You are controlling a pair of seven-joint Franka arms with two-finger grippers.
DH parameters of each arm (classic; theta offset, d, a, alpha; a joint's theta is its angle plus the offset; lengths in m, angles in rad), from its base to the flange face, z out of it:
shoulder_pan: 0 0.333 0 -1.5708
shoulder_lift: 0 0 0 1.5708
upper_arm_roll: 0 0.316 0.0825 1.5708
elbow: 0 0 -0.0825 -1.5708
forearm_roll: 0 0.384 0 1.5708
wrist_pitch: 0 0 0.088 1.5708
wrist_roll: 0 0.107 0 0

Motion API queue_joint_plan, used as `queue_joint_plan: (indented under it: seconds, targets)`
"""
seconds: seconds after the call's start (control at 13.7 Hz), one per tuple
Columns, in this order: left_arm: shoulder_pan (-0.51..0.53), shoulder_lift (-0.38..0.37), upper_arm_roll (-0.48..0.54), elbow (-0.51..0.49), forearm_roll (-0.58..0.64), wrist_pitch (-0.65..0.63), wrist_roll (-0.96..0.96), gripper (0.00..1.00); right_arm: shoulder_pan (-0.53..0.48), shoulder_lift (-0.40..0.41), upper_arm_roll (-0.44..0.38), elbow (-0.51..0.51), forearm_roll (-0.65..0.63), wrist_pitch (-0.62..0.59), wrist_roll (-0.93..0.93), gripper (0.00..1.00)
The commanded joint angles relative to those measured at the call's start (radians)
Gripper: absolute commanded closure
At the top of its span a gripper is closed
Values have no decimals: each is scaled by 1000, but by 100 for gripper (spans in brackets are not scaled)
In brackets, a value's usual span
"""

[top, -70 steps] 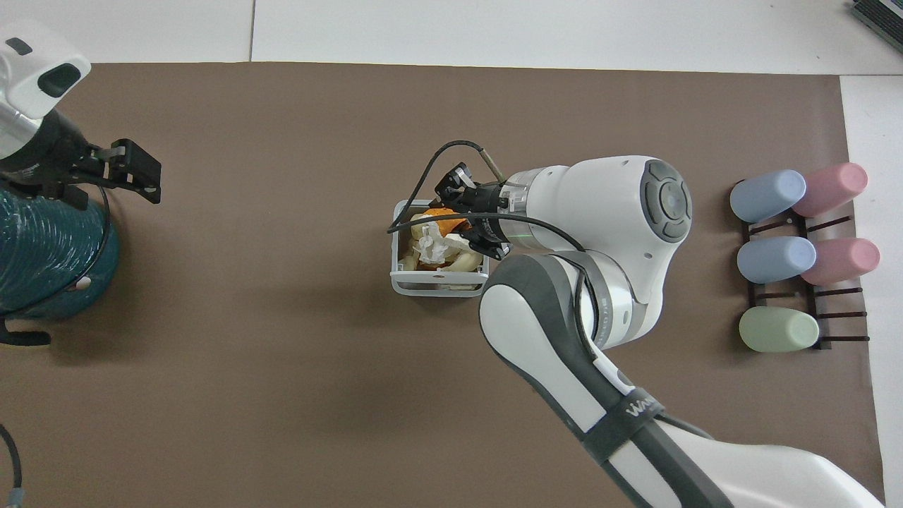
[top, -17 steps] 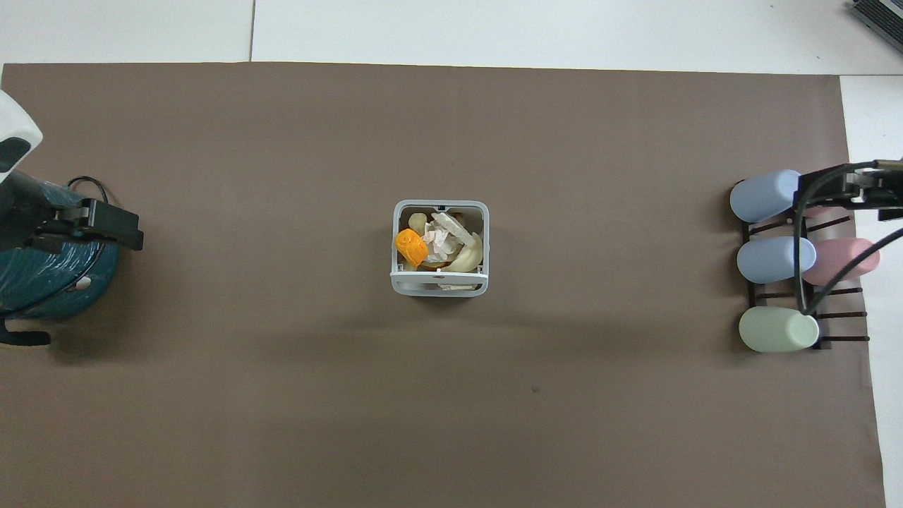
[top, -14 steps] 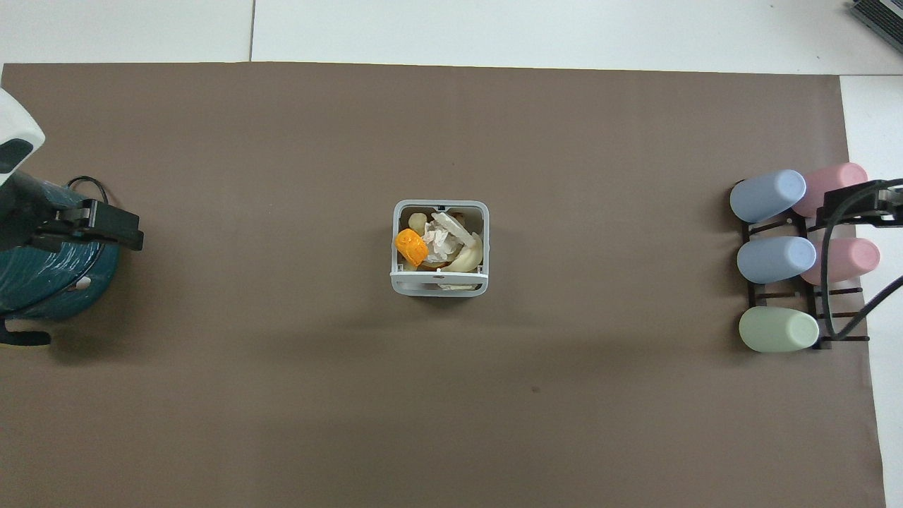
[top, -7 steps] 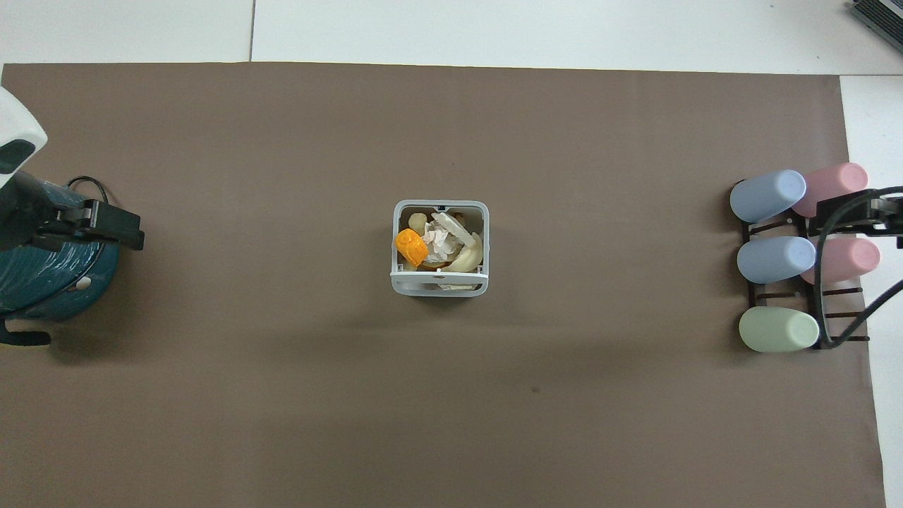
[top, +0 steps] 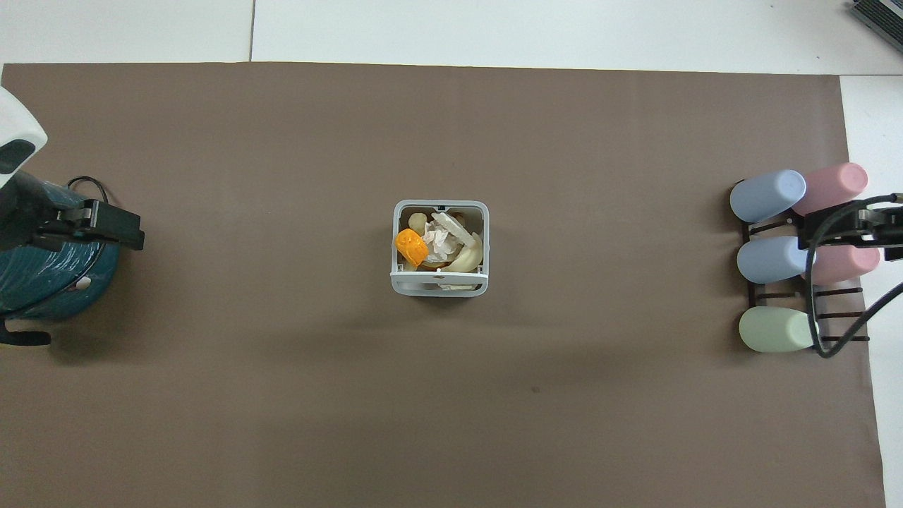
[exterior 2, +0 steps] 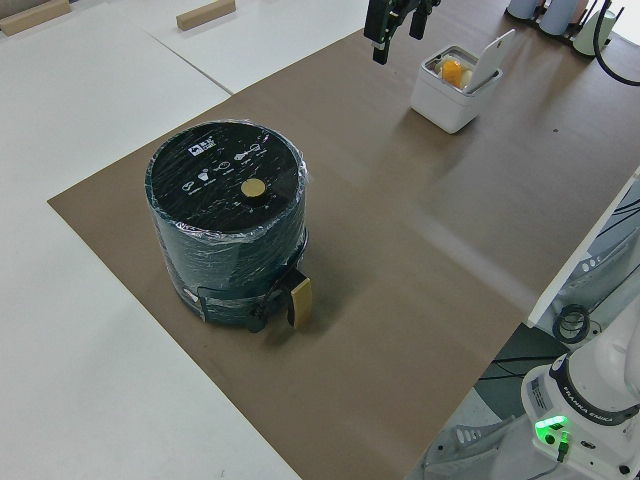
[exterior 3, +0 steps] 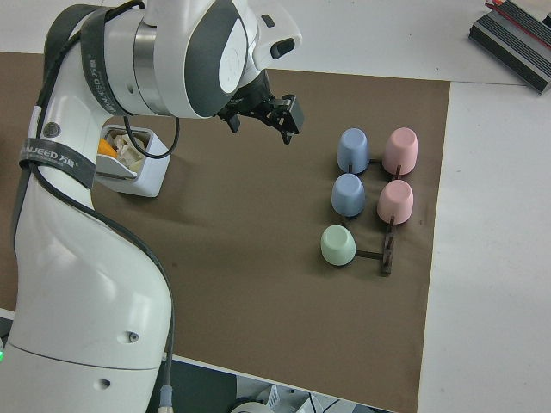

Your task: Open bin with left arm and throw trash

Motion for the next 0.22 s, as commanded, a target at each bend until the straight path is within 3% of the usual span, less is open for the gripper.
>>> queue_joint_plan:
  seconds: [0.0,0.15]
  targets:
    - [-2,-23,-1,-22,16,15,11,0,-4,-16,4,-9,15,-2,11,0]
    - [-2,-23,-1,-22,16,15,12,0,-4,-16,5,-9,16,-1,16,0]
